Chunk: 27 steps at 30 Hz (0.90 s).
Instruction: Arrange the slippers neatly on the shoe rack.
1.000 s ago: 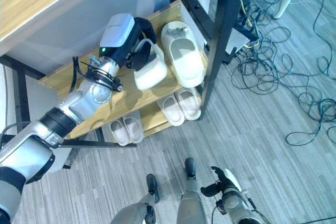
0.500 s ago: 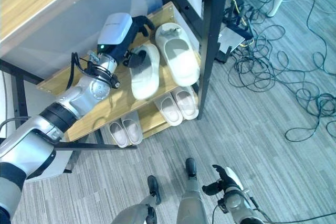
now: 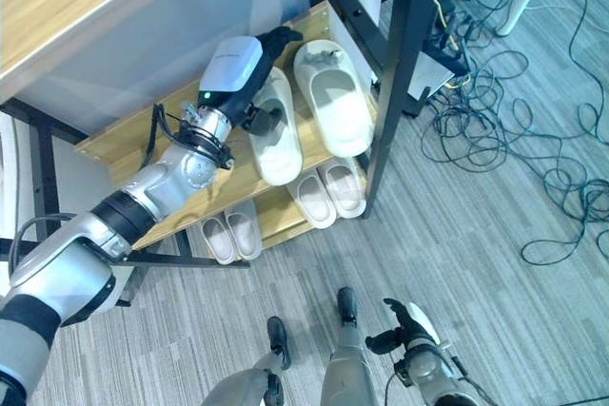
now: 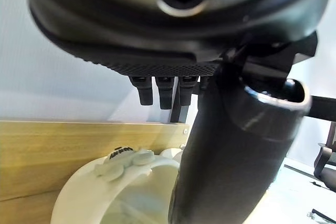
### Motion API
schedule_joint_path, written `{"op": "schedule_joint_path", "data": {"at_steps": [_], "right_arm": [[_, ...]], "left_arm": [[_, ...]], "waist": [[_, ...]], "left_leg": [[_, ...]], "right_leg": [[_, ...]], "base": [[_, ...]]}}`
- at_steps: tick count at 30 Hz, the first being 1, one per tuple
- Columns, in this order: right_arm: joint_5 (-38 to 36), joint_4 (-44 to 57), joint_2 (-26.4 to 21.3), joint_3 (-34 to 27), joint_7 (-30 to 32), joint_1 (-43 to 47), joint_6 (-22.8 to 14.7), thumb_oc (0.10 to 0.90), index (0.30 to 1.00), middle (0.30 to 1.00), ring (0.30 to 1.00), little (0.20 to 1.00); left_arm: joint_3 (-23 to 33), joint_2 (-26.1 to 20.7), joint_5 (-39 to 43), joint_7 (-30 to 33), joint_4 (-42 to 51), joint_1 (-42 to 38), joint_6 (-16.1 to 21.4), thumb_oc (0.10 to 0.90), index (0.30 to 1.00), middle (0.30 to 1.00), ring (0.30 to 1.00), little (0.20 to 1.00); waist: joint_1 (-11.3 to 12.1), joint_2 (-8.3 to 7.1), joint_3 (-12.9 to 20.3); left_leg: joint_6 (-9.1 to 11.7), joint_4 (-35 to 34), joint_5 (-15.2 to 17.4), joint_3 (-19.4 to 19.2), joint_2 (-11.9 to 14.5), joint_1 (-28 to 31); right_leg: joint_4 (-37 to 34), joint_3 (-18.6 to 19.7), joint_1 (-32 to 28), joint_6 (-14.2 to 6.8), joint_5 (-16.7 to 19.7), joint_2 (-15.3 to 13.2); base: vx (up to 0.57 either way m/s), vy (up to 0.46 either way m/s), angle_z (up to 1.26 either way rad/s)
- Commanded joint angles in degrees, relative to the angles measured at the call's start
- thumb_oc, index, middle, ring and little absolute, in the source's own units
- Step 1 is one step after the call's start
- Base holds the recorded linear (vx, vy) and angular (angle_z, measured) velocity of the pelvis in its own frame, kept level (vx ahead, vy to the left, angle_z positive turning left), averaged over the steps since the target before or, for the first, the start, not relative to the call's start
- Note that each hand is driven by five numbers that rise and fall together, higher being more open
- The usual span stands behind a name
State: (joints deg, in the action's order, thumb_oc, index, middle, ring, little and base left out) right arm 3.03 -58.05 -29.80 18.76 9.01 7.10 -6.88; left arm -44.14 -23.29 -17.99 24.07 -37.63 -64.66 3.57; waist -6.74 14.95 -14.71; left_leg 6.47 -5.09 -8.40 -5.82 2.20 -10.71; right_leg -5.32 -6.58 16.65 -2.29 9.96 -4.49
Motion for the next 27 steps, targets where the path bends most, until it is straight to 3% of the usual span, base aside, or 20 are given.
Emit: {"op": "schedule_joint_path", "data": {"at_steps": [1, 9, 14, 22, 27], "right_arm": [[-1.45, -0.23, -0.35, -0.16, 1.49, -3.17, -1.61, 0.8, 0.9, 0.9, 0.9, 0.9], [-0.98, -0.16, 0.29, -0.49, 1.8, -3.44, -1.59, 0.8, 0.9, 0.9, 0.9, 0.9], [-0.47, 0.34, 1.16, -0.96, 1.94, -3.82, -1.65, 0.8, 0.9, 0.9, 0.9, 0.9], [0.12, 0.12, 2.56, -1.49, 1.62, -4.18, -1.34, 0.8, 0.9, 0.9, 0.9, 0.9], [0.56, 0.43, 3.17, -2.01, 1.59, -4.51, -1.19, 0.8, 0.9, 0.9, 0.9, 0.9]], "left_arm": [[7.79, 1.12, 0.44, 1.95, -1.2, -1.76, 1.68, 0.8, 0.9, 0.9, 0.9, 0.9], [9.66, 0.9, -1.15, 2.28, 6.36, 2.59, 2.42, 0.8, 0.9, 0.9, 0.9, 0.9], [13.89, -0.4, -0.7, 2.93, 14.77, 8.33, 3.43, 0.8, 0.9, 0.9, 0.9, 0.9], [21.47, -2.37, 3.95, 3.77, 25.53, 15.79, 5.69, 0.8, 0.9, 0.9, 0.9, 0.9], [25.87, -0.15, 12.16, 2.58, 27.39, 22.54, 7.48, 0.8, 0.9, 0.9, 0.9, 0.9]], "waist": [[1.11, -2.94, 2.56], [2.21, -3.28, 2.41], [3.2, -3.71, 2.28], [4.43, -4.29, 2.26], [5.05, -4.93, 2.42]], "left_leg": [[0.19, 0.09, 1.87, 2.11, -0.46, -1.16], [0.27, 0.09, 1.86, 2.63, -0.57, -0.97], [0.3, 0.09, 1.82, 3.05, -0.64, -0.85], [0.49, 0.09, 1.67, 3.72, -0.65, -0.7], [0.43, 0.09, 1.65, 3.97, -0.51, -0.48]], "right_leg": [[0.32, -2.36, -3.26, -4.27, -8.01, -1.61], [0.32, -2.86, -3.8, -4.18, -8.29, -1.63], [0.32, -3.34, -4.37, -4.05, -8.59, -1.6], [0.32, -4.64, -5.34, -3.75, -8.95, -1.48], [0.32, -5.07, -5.85, -3.45, -9.16, -1.29]], "base": [[-0.02, -0.007, 0.04], [-0.01, -0.003, 0.05], [-0.01, -0.008, 0.03], [-0.01, -0.01, 0.15], [0.0, -0.009, 0.08]]}}
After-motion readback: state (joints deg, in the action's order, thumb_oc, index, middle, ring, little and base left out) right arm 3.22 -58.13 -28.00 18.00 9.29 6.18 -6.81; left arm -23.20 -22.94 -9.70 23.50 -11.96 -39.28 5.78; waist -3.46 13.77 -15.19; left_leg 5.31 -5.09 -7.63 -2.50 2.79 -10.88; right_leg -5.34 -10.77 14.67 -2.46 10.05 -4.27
